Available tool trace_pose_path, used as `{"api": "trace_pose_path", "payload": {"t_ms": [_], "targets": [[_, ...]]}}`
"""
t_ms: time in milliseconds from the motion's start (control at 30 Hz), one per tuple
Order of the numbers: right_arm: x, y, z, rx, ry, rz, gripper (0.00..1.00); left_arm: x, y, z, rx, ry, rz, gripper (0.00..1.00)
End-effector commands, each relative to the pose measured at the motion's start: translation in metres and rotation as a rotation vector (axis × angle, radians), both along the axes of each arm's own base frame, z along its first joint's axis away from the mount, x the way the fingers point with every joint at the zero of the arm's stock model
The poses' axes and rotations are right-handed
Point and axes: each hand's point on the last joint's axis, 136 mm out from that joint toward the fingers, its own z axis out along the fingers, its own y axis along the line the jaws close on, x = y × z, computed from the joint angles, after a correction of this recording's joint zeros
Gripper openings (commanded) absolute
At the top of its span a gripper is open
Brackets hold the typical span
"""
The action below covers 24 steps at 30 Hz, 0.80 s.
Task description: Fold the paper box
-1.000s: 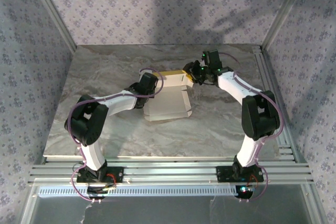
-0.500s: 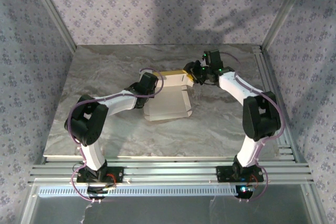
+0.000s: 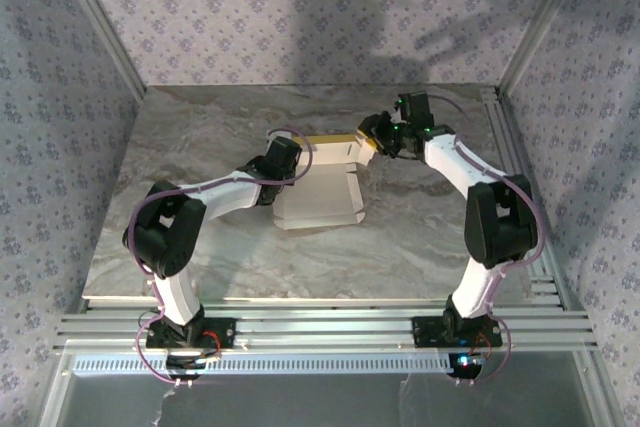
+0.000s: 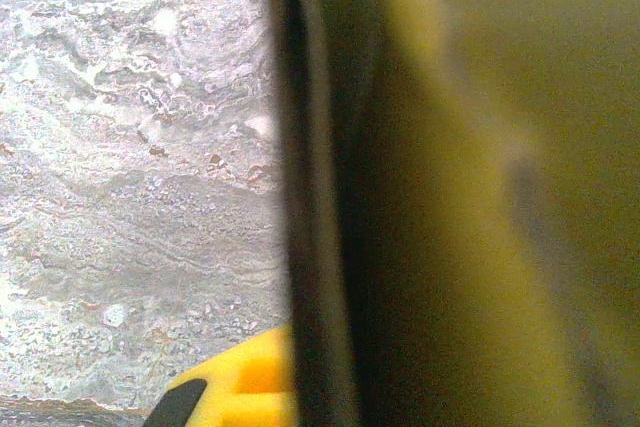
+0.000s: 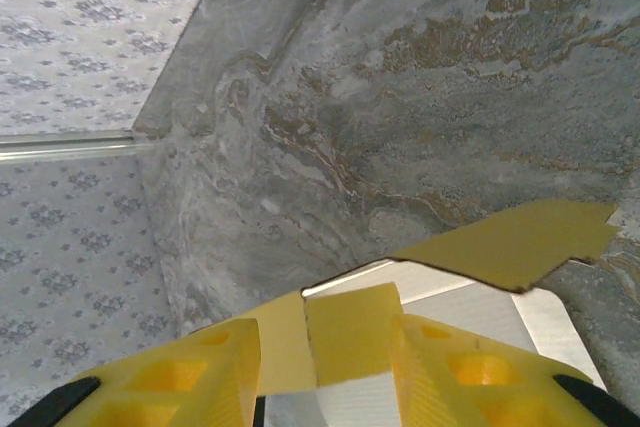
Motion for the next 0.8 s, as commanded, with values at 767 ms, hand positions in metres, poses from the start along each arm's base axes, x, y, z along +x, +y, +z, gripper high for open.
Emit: {"api": "trace_pose_path", "payload": {"t_ms": [767], "targets": [[0.015, 0.038, 0.008, 0.195, -0.018, -0.031, 0.0, 0.003, -0.005, -0.002, -0.027, 0.02, 0.011, 0.0]]}}
